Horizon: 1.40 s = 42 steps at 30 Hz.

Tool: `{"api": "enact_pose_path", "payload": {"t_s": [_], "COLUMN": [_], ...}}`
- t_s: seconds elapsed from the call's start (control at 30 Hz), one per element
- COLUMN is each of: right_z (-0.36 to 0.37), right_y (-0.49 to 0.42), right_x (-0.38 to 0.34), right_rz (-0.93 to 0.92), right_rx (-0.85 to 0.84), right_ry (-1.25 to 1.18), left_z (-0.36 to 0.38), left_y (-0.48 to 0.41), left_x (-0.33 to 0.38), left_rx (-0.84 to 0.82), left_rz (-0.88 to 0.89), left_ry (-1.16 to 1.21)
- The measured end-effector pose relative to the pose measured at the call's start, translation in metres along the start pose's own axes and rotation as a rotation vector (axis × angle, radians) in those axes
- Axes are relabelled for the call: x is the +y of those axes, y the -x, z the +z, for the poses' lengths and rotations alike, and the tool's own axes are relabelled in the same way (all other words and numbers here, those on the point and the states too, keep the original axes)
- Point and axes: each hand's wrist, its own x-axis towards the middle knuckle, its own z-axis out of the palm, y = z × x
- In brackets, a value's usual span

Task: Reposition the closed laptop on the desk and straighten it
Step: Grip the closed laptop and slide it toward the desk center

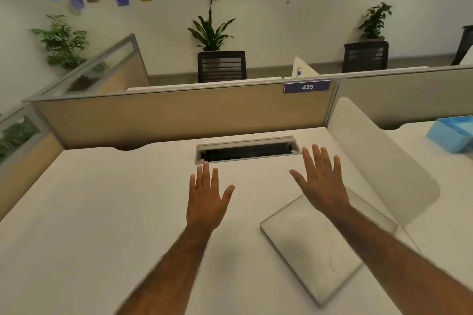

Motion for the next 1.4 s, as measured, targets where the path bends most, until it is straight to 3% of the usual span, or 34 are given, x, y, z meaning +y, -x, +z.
{"api": "enact_pose_path", "payload": {"t_s": [0.33,0.87,1.13,1.27,1.4], "right_z": [0.069,0.132,0.147,0.146,0.145], "right_y": [0.064,0.133,0.148,0.145,0.141], "right_x": [0.020,0.049,0.070,0.086,0.120], "right_rz": [0.050,0.023,-0.078,-0.106,-0.076], "right_rx": [-0.151,-0.307,-0.326,-0.302,-0.288], "right_ry": [-0.008,-0.013,-0.062,-0.103,-0.113], "left_z": [0.076,0.150,0.169,0.163,0.155], "left_y": [0.063,0.107,0.121,0.124,0.119], "left_x": [0.001,0.069,0.113,0.141,0.170], "left_rx": [-0.141,-0.274,-0.272,-0.195,-0.112], "left_rz": [-0.009,0.060,-0.114,-0.253,-0.349], "left_ry": [0.042,0.051,0.157,0.251,0.182]}}
